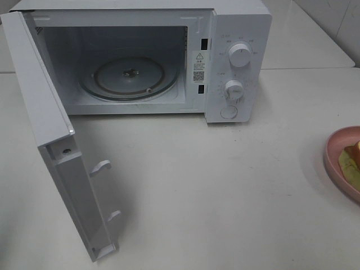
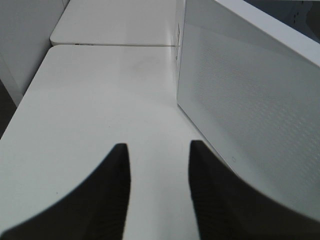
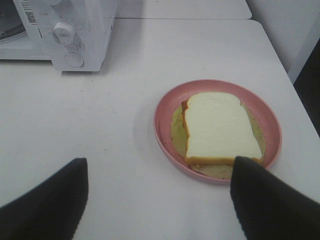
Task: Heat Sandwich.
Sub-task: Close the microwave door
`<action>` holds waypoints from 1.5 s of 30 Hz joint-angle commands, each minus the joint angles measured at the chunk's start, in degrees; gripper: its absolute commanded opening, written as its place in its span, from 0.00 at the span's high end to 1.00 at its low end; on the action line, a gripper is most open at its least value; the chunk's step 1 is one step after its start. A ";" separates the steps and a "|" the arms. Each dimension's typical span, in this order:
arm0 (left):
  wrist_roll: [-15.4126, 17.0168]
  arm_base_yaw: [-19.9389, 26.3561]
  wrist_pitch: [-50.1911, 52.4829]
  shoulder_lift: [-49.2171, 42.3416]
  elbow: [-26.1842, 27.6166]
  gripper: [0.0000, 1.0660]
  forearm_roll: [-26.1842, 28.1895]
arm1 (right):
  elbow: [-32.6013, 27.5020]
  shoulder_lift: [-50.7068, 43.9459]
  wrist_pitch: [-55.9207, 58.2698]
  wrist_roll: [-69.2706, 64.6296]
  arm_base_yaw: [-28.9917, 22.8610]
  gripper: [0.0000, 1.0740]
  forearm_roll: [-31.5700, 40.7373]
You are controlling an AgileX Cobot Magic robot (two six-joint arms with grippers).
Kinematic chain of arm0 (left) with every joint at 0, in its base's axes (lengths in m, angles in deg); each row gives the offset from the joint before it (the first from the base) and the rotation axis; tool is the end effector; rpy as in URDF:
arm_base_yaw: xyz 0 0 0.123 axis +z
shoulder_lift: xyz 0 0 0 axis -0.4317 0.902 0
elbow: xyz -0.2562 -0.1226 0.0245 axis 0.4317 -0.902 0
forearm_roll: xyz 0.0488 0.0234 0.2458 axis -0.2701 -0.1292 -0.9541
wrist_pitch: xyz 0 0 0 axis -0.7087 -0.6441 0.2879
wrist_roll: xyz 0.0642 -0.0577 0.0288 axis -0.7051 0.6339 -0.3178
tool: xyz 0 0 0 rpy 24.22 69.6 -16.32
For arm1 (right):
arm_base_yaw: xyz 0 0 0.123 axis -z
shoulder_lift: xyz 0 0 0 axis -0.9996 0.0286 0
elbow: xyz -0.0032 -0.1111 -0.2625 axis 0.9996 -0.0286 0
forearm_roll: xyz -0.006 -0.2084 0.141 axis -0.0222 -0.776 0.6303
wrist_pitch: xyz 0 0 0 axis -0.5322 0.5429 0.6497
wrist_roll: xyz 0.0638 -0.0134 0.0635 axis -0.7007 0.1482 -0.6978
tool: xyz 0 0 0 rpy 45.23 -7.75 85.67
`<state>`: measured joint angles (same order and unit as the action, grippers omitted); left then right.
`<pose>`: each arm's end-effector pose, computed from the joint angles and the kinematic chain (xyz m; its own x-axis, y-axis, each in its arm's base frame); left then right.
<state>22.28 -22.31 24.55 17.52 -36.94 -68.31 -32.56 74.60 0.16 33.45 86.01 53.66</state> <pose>0.0519 -0.0029 0.2953 -0.3880 -0.0265 -0.9213 0.0019 0.9996 -0.0296 -0.0030 -0.0043 0.2814 -0.4018 -0.0059 -0.9157 0.0056 0.9999 -0.0089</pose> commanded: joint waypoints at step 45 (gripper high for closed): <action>18.62 -0.34 86.75 58.16 -14.09 1.00 -26.93 | -0.06 -1.60 -0.40 -0.11 0.40 0.30 -0.06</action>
<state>37.75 -22.31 105.68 73.44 -51.78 -91.57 -32.56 74.60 0.16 33.45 86.01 53.66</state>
